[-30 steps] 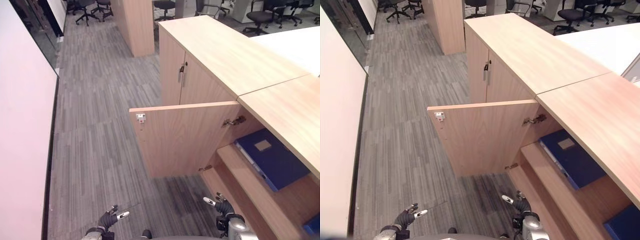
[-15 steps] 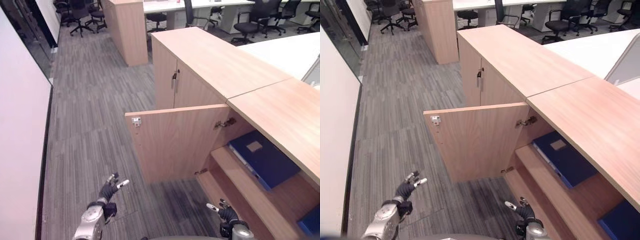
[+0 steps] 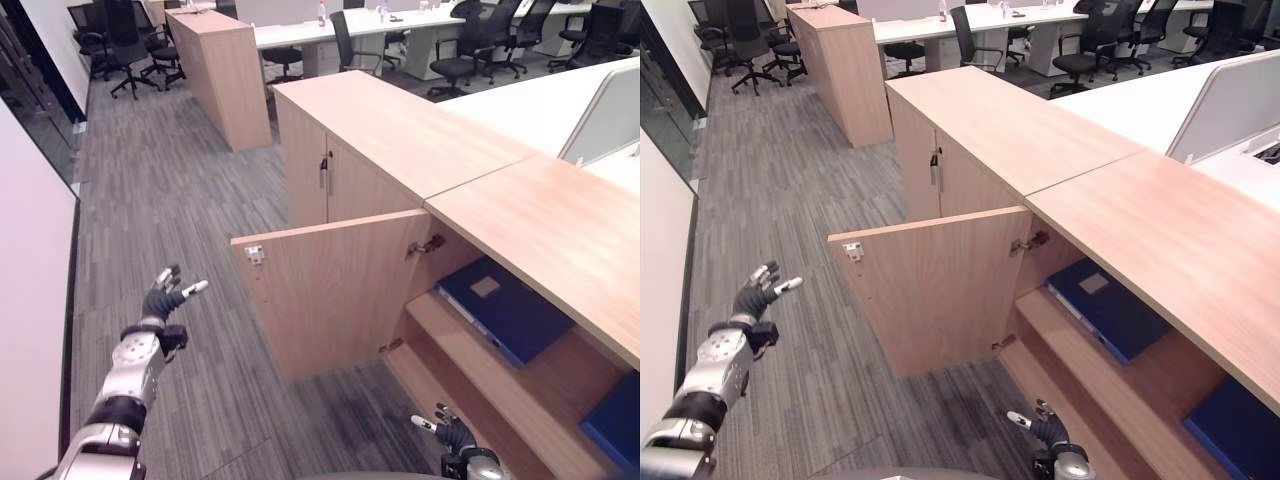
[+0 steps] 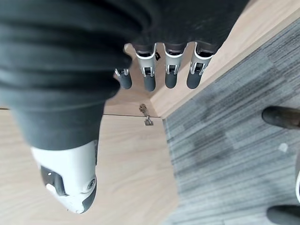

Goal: Put the empty folder in the office cabinet

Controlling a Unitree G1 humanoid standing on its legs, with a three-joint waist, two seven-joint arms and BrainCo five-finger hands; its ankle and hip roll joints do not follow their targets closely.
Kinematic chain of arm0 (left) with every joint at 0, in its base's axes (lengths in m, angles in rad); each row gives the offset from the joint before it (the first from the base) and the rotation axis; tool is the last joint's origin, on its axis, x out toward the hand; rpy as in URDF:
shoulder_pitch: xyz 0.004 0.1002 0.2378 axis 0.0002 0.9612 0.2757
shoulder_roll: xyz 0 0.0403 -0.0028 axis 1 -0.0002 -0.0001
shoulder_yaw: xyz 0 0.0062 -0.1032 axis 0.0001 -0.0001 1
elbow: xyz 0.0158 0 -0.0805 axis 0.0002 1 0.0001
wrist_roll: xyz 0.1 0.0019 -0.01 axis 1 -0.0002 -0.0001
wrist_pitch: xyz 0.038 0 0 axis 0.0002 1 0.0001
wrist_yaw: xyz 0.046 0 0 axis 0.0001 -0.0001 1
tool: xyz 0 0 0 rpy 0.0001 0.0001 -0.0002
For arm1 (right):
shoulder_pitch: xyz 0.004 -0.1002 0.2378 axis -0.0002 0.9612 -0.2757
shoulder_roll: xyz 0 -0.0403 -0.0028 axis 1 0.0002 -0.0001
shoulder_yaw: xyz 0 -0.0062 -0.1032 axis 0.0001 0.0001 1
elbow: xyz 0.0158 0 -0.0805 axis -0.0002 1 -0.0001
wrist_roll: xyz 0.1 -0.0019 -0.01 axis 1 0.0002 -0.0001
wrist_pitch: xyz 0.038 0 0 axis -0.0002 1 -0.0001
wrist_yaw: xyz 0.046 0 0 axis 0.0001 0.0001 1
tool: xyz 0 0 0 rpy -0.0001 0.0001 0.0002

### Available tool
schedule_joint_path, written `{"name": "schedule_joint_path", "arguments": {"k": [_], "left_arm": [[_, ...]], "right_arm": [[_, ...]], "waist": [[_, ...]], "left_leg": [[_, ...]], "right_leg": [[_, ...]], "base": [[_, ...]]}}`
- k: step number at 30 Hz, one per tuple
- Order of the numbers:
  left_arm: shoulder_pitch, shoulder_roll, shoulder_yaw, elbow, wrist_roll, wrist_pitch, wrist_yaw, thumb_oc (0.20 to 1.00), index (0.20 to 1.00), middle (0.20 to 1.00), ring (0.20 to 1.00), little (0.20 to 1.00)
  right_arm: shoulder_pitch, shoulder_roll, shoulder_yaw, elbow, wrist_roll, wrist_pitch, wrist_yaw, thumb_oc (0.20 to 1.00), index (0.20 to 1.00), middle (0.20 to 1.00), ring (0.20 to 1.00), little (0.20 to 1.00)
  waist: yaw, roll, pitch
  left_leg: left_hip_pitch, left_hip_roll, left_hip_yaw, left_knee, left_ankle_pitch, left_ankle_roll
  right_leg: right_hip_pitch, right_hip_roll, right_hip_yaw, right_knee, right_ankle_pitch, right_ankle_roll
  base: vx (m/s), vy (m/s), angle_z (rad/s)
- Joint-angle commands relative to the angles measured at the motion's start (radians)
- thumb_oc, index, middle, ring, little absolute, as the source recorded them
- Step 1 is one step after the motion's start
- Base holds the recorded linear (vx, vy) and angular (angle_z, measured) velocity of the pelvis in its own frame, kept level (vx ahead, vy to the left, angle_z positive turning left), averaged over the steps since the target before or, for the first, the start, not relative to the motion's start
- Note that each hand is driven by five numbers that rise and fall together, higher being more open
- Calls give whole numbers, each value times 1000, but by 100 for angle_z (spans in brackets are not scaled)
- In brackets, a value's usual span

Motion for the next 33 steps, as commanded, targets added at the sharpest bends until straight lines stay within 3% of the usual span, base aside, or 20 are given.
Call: {"name": "schedule_joint_path", "arguments": {"k": [1, 8, 24, 33], "left_arm": [[-174, 63, -15, 92, -41, -59, 2, 1000, 1000, 1000, 1000, 1000], [-306, 51, -50, 171, -75, -59, 7, 1000, 1000, 1000, 1000, 1000], [-349, -135, -149, 176, -57, -53, 4, 1000, 1000, 1000, 1000, 1000], [-275, -209, -262, -1, -6, -47, -59, 1000, 1000, 1000, 1000, 1000]], "right_arm": [[-50, 6, 44, -32, 7, -40, 18, 1000, 1000, 1000, 1000, 1000], [-56, 16, 74, -35, 17, -40, 30, 1000, 1000, 1000, 1000, 1000], [-85, 30, 101, -34, 8, -34, 21, 1000, 1000, 1000, 1000, 1000], [-88, 28, 103, -53, -5, -31, 33, 1000, 1000, 1000, 1000, 1000]], "waist": [[-4, -8, 34], [-25, -31, 42], [-40, -79, 65], [-29, -75, 71]], "left_leg": [[42, 11, 18, 12, -68, -33], [40, 14, 40, 12, -75, -31], [31, 15, 55, 12, -83, -23], [29, 10, 32, 12, -83, -20]], "right_leg": [[-1, -37, 19, 35, -1, 87], [-22, -37, 33, 35, 13, 97], [-45, -38, 44, 36, 30, 102], [-35, -42, 25, 37, 22, 97]], "base": [[8, 18, -11], [-3, 10, -8], [-5, 3, -5], [10, 9, 7]]}}
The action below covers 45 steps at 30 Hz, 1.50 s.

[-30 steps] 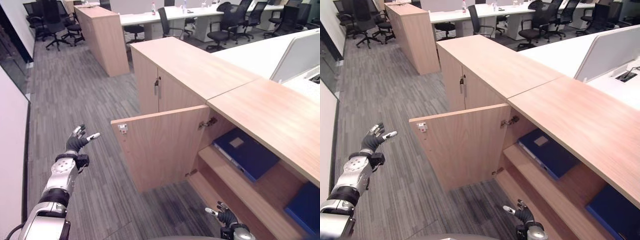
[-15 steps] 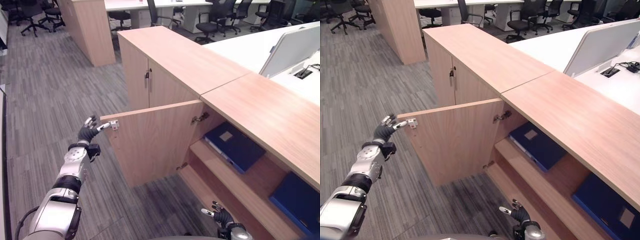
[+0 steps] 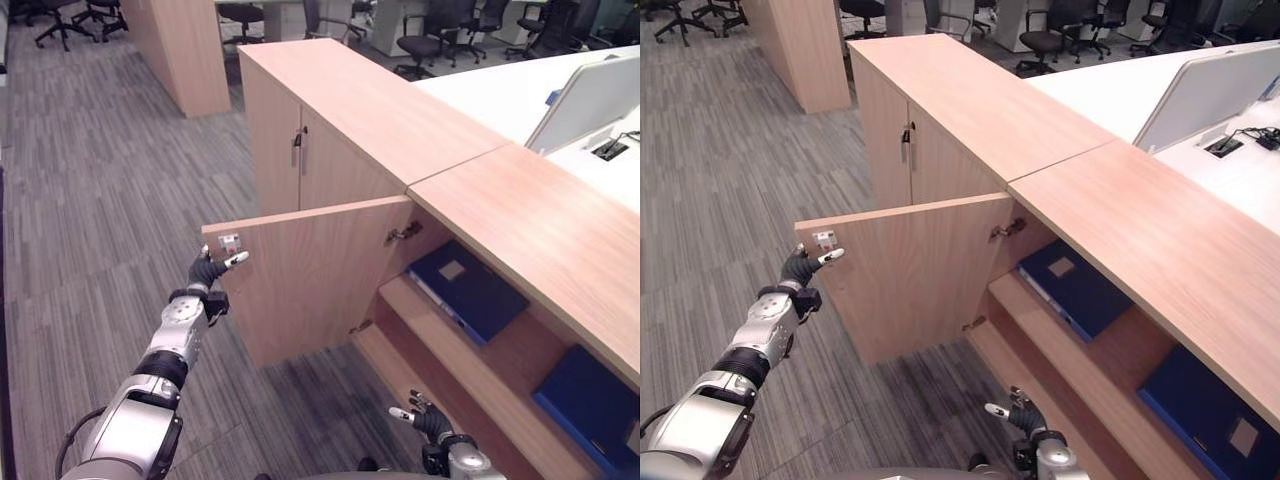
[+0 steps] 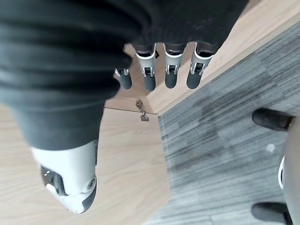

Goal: Put the empty folder in the office cabinet

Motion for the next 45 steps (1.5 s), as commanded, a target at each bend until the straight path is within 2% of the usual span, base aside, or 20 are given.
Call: {"name": "schedule_joint_path", "arguments": {"k": [1, 12, 16, 19, 20, 21, 22, 23, 26, 29, 31, 32, 33, 34, 36, 37, 38, 39, 42, 45], "left_arm": [[-88, -80, -72, -77, 52, -51, -94, 1000, 1000, 1000, 1000, 1000], [288, -2, -146, -393, 153, -22, -260, 1000, 1000, 1000, 1000, 1000], [433, 83, -175, -514, 159, -12, -361, 1000, 1000, 1000, 1000, 1000], [501, 169, -193, -566, 175, -11, -416, 1000, 1000, 1000, 1000, 1000], [536, 211, -192, -601, 190, -14, -429, 1000, 1000, 1000, 1000, 1000], [567, 272, -186, -637, 204, -17, -452, 1000, 1000, 1000, 1000, 1000], [590, 303, -185, -655, 211, -18, -471, 1000, 1000, 1000, 1000, 1000], [627, 365, -169, -675, 211, -20, -494, 1000, 1000, 1000, 1000, 1000], [696, 393, -106, -738, 143, 1, -512, 1000, 1000, 1000, 1000, 1000], [717, 357, -53, -780, 70, 27, -516, 1000, 1000, 1000, 1000, 1000], [662, 180, -33, -758, 19, 46, -449, 1000, 1000, 1000, 1000, 1000], [657, 147, -28, -752, 17, 43, -425, 1000, 1000, 1000, 1000, 1000], [628, 80, -37, -719, 18, 28, -379, 1000, 1000, 1000, 1000, 1000], [617, 50, -42, -703, 23, 18, -357, 1000, 1000, 1000, 1000, 1000], [582, -71, -46, -623, 38, -7, -270, 1000, 1000, 1000, 1000, 1000], [580, -87, -43, -612, 43, -14, -253, 1000, 1000, 1000, 1000, 1000], [557, -130, -37, -583, 29, -23, -215, 1000, 1000, 1000, 1000, 1000], [516, -168, -33, -538, 8, -34, -184, 1000, 1000, 1000, 1000, 1000], [488, -196, -60, -527, 25, -40, -174, 1000, 1000, 1000, 1000, 1000], [422, -202, -111, -498, 64, -44, -155, 1000, 1000, 1000, 1000, 1000]], "right_arm": [[-44, 0, 4, -22, -4, -33, 2, 1000, 1000, 1000, 1000, 1000], [-43, -5, -86, -6, 15, -19, 8, 1000, 1000, 1000, 1000, 1000], [-79, -16, -125, 1, 35, -20, 8, 1000, 1000, 1000, 1000, 1000], [-125, -12, -134, 53, 49, -14, 13, 1000, 1000, 1000, 1000, 1000], [-141, -11, -129, 71, 47, -13, 15, 1000, 1000, 1000, 1000, 1000], [-144, -10, -120, 93, 38, -14, 20, 1000, 1000, 1000, 1000, 1000], [-140, -9, -120, 98, 37, -16, 19, 1000, 1000, 1000, 1000, 1000], [-124, -17, -118, 99, 43, -21, 26, 1000, 1000, 1000, 1000, 1000], [-113, -49, -111, 102, 40, -20, 32, 1000, 1000, 1000, 1000, 1000], [-94, -69, -104, 85, 21, -15, 38, 1000, 1000, 1000, 1000, 1000], [-101, -86, -142, 91, -8, -13, -21, 1000, 1000, 1000, 1000, 1000], [-106, -84, -147, 103, -9, -10, -39, 1000, 1000, 1000, 1000, 1000], [-124, -82, -151, 143, -9, -4, -62, 1000, 1000, 1000, 1000, 1000], [-128, -81, -150, 158, -10, 4, -67, 1000, 1000, 1000, 1000, 1000], [-109, -84, -120, 198, -51, 18, -62, 1000, 1000, 1000, 1000, 1000], [-107, -87, -116, 204, -60, 20, -62, 1000, 1000, 1000, 1000, 1000], [-111, -84, -103, 234, -72, 23, -67, 1000, 1000, 1000, 1000, 1000], [-118, -78, -99, 243, -71, 20, -75, 1000, 1000, 1000, 1000, 1000], [-98, -65, -99, 236, -78, 24, -66, 1000, 1000, 1000, 1000, 1000], [-91, -27, -88, 240, -73, 29, -64, 1000, 1000, 1000, 1000, 1000]], "waist": [[0, 24, 9], [41, 62, 15], [49, 101, 43], [56, 137, 68], [72, 154, 70], [80, 159, 64], [84, 155, 61], [89, 159, 53], [88, 193, 39], [82, 218, 35], [58, 236, 63], [53, 234, 73], [49, 232, 91], [48, 227, 94], [58, 190, 87], [68, 184, 82], [89, 172, 74], [94, 167, 69], [71, 166, 42], [29, 130, 19]], "left_leg": [[46, 13, -2, 12, -82, -19], [51, -2, -17, 12, -87, -5], [51, -15, 11, 12, -91, 17], [57, -16, 52, 12, -87, 27], [53, -13, 80, 19, -83, 32], [48, -14, 102, 24, -85, 32], [47, -16, 108, 26, -80, 28], [42, -13, 114, 27, -71, 21], [40, 6, 126, 26, -48, -5], [40, 24, 126, 31, -30, -27], [-18, 90, 125, 204, -23, -79], [-39, 108, 114, 262, -18, -87], [-73, 134, 48, 349, 42, -120], [-82, 135, 3, 357, 65, -127], [-91, 112, -151, 215, 16, -111], [-102, 101, -209, 172, 22, -110], [-134, 78, -359, 115, 37, -113], [-144, 66, -407, 82, 49, -121], [-74, 83, -342, 14, 38, -122], [-23, 68, -249, 12, 6, -91]], "right_leg": [[1, -37, -6, 37, -5, 93], [7, -60, -28, 72, -15, 93], [-55, -97, -27, 184, -15, 112], [-105, -146, -79, 313, 5, 134], [-99, -170, -169, 365, 7, 132], [-81, -171, -231, 384, -23, 125], [-72, -166, -241, 355, -35, 120], [-67, -147, -230, 314, -56, 108], [-45, -108, -213, 223, -69, 80], [-5, -71, -199, 149, -79, 60], [51, -22, -143, 80, -123, 10], [59, -13, -119, 69, -131, -2], [73, 7, -76, 37, -134, -19], [73, 9, -55, 24, -131, -17], [41, -8, 40, 15, -110, 20], [33, -4, 70, 13, -106, 27], [23, 13, 145, 7, -105, 39], [26, 25, 196, 7, -108, 43], [26, 33, 229, 1, -102, 49], [15, 1, 280, 12, -73, 71]], "base": [[7, 26, 9], [-5, 30, 7], [-116, 93, -21], [-118, 70, -53], [-96, 18, -38], [-74, -22, -71], [-25, -93, -80], [22, -132, -62], [28, -180, -32], [-14, -158, -36], [-81, -232, -22], [-50, -108, -41], [6, 0, -115], [26, 77, -154], [112, 131, -135], [242, 86, -144], [276, 30, -157], [252, 23, -165], [146, 96, -177], [87, 188, -85]]}}
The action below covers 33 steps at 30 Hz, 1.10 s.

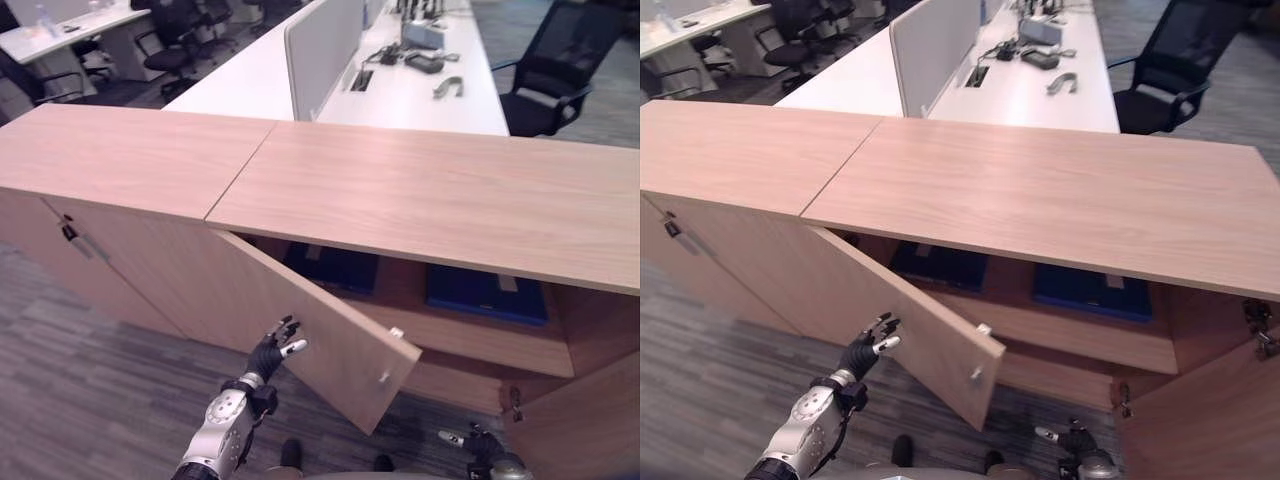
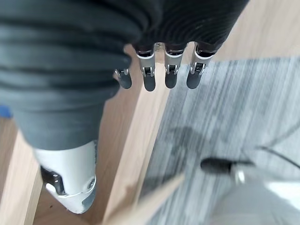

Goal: Put the empty folder in the office cabinet

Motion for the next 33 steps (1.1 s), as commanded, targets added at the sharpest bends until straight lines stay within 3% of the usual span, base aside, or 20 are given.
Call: {"name": "schedule_joint_path", "arguments": {"k": [1, 5, 8, 17, 19, 20, 21, 22, 23, 25, 28, 33], "left_arm": [[-113, -12, -9, -72, 40, -84, -6, 1000, 1000, 1000, 1000, 1000], [-218, -14, -17, -1, 65, -97, 38, 1000, 1000, 1000, 1000, 1000], [-265, -9, -12, 24, 70, -103, 57, 1000, 1000, 1000, 1000, 1000], [-267, -1, 33, 29, 59, -112, 62, 1000, 1000, 1000, 1000, 1000], [-256, 1, 37, 26, 52, -108, 64, 1000, 1000, 1000, 1000, 1000], [-248, 5, 43, 21, 46, -106, 65, 1000, 1000, 1000, 1000, 1000], [-235, 10, 48, 13, 42, -101, 60, 1000, 1000, 1000, 1000, 1000], [-209, 23, 60, -11, 34, -91, 51, 1000, 1000, 1000, 1000, 1000], [-208, 24, 61, -12, 34, -90, 51, 1000, 1000, 1000, 1000, 1000], [-174, 41, 77, -29, 28, -79, 34, 1000, 1000, 1000, 1000, 1000], [-106, 77, 71, -67, 43, -60, 0, 1000, 1000, 1000, 1000, 1000], [-39, 107, 49, -57, 110, -55, -33, 1000, 1000, 1000, 1000, 1000]], "right_arm": [[-52, -2, 10, -42, -22, -14, 4, 1000, 1000, 1000, 1000, 1000], [-30, 35, 25, -48, -34, -6, 14, 1000, 1000, 1000, 1000, 1000], [-19, 43, 21, -40, -35, -2, 20, 1000, 1000, 1000, 1000, 1000], [3, 59, -24, 25, -30, 5, 27, 1000, 1000, 1000, 1000, 1000], [-2, 57, -33, 30, -28, 7, 23, 1000, 1000, 1000, 1000, 1000], [-8, 56, -36, 35, -29, 8, 21, 1000, 1000, 1000, 1000, 1000], [-14, 55, -38, 41, -32, 8, 17, 1000, 1000, 1000, 1000, 1000], [-33, 54, -41, 48, -38, 9, 12, 1000, 1000, 1000, 1000, 1000], [-34, 54, -41, 48, -38, 9, 12, 1000, 1000, 1000, 1000, 1000], [-52, 59, -39, 55, -39, 7, 12, 1000, 1000, 1000, 1000, 1000], [-74, 49, -50, 89, -33, 13, 12, 1000, 1000, 1000, 1000, 1000], [-81, 22, -57, 119, -36, 18, 21, 1000, 1000, 1000, 1000, 1000]], "waist": [[5, 2, 6], [-38, -36, -9], [-52, -47, -14], [-51, -63, -2], [-40, -60, 9], [-23, -54, 17], [-5, -44, 22], [25, -26, 23], [21, -27, 23], [48, -18, 20], [84, -15, 12], [95, -10, -5]], "left_leg": [[78, 31, 33, 12, -56, -15], [114, -17, 118, 12, -104, 33], [125, -33, 141, 12, -116, 45], [145, -51, 190, 12, -139, 60], [143, -50, 198, 12, -138, 63], [139, -45, 211, 12, -136, 64], [135, -39, 228, 12, -134, 63], [123, -29, 258, 12, -123, 62], [122, -29, 254, 12, -122, 62], [112, -21, 286, 12, -107, 67], [93, -14, 317, 24, -94, 72], [91, 4, 330, 29, -76, 47]], "right_leg": [[13, -66, -9, 23, -5, 149], [-45, -114, 62, 77, 18, 197], [-61, -130, 75, 85, 33, 215], [-97, -171, 9, 122, 98, 222], [-113, -183, -36, 153, 114, 222], [-122, -203, -101, 173, 118, 222], [-123, -235, -191, 192, 117, 222], [-111, -285, -359, 235, 110, 207], [-109, -286, -364, 237, 108, 206], [-97, -311, -456, 298, 102, 195], [-60, -305, -467, 363, 76, 198], [-1, -261, -439, 233, 41, 195]], "base": [[50, 209, -91], [19, 217, -69], [13, 133, -34], [1, 38, -9], [-73, -8, -2], [-130, -2, -8], [-170, 21, -28], [-118, 22, -51], [-96, 16, -71], [-54, -30, -61], [-73, -128, -42], [11, -182, -27]]}}
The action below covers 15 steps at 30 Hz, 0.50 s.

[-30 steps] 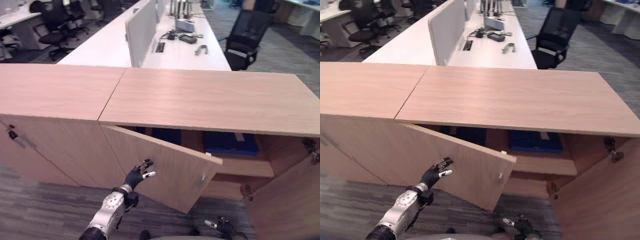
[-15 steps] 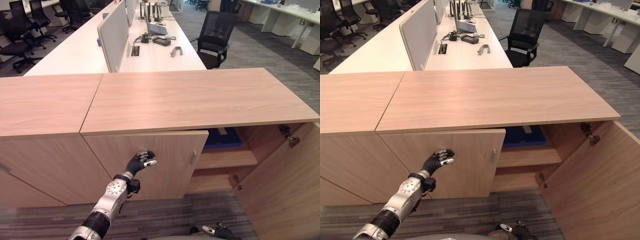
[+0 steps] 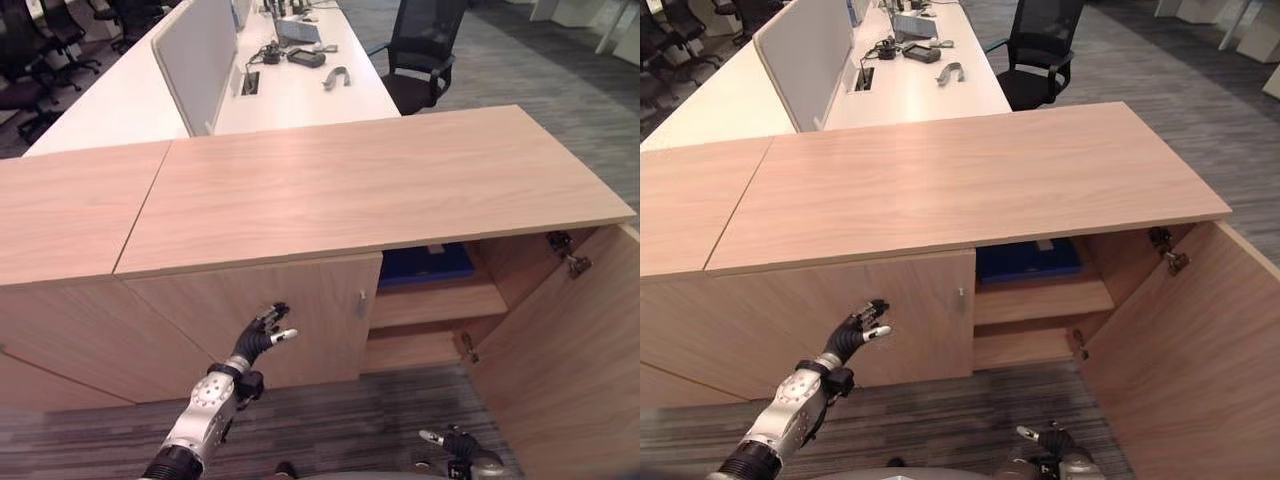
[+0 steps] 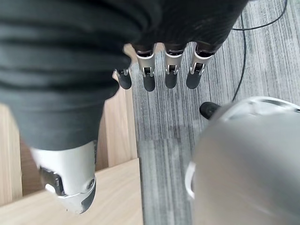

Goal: Put the empty folder in the office cabinet

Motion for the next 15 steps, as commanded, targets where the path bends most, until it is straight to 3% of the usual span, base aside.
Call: {"name": "schedule_joint_path", "arguments": {"k": [1, 4, 5, 11, 12, 15], "left_arm": [[-15, 32, 4, -46, 69, -32, -25, 1000, 1000, 1000, 1000, 1000], [7, 29, 10, -23, 79, -30, -26, 1000, 1000, 1000, 1000, 1000], [26, 16, 24, 15, 87, -26, -18, 1000, 1000, 1000, 1000, 1000], [38, -15, 52, 38, 66, -22, -7, 1000, 1000, 1000, 1000, 1000], [27, -20, 58, 50, 55, -26, 3, 1000, 1000, 1000, 1000, 1000], [15, -32, 68, 61, 42, -33, 20, 1000, 1000, 1000, 1000, 1000]], "right_arm": [[-21, 24, -7, 54, -9, -4, 1, 1000, 1000, 1000, 1000, 1000], [-25, 12, -6, 52, -10, -6, 3, 1000, 1000, 1000, 1000, 1000], [-25, -6, -10, 45, -1, -15, 3, 1000, 1000, 1000, 1000, 1000], [-29, -40, -17, 36, 25, -26, 8, 1000, 1000, 1000, 1000, 1000], [-47, -52, -6, 33, 29, -28, 7, 1000, 1000, 1000, 1000, 1000], [-66, -67, 4, 30, 31, -29, 8, 1000, 1000, 1000, 1000, 1000]], "waist": [[21, -17, -27], [14, -7, -27], [-2, 7, -26], [-53, 47, -15], [-55, 59, -4], [-49, 57, 10]], "left_leg": [[-22, -28, -34, 18, -51, 22], [-20, -1, -23, 20, -36, 5], [-12, 34, -8, 24, -13, -16], [1, 137, 44, 73, 47, -76], [-18, 168, 25, 121, 96, -98], [-44, 170, -43, 185, 127, -106]], "right_leg": [[68, -41, 43, 25, -18, 69], [75, -13, 66, -12, -24, 61], [88, 30, 100, -65, -38, 46], [119, 129, 160, -149, -73, 5], [111, 160, 189, -158, -80, -9], [101, 178, 224, -162, -88, -19]], "base": [[4, -134, -15], [-6, -234, -24], [5, -323, -56], [3, -263, -59], [7, -206, -75], [-10, -149, -123]]}}
